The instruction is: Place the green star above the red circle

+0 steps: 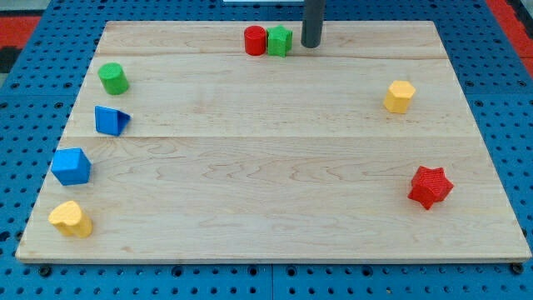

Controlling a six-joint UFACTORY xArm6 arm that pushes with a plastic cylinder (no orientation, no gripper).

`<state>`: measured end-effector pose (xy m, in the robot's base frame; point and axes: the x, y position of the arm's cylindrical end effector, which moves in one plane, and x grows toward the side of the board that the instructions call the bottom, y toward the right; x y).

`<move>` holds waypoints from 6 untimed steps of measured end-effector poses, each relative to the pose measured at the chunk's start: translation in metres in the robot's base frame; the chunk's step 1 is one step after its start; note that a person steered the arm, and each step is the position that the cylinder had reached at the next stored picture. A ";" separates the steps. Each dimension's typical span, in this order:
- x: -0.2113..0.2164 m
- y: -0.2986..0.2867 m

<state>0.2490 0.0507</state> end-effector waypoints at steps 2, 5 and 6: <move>-0.028 -0.072; -0.055 -0.181; -0.055 -0.257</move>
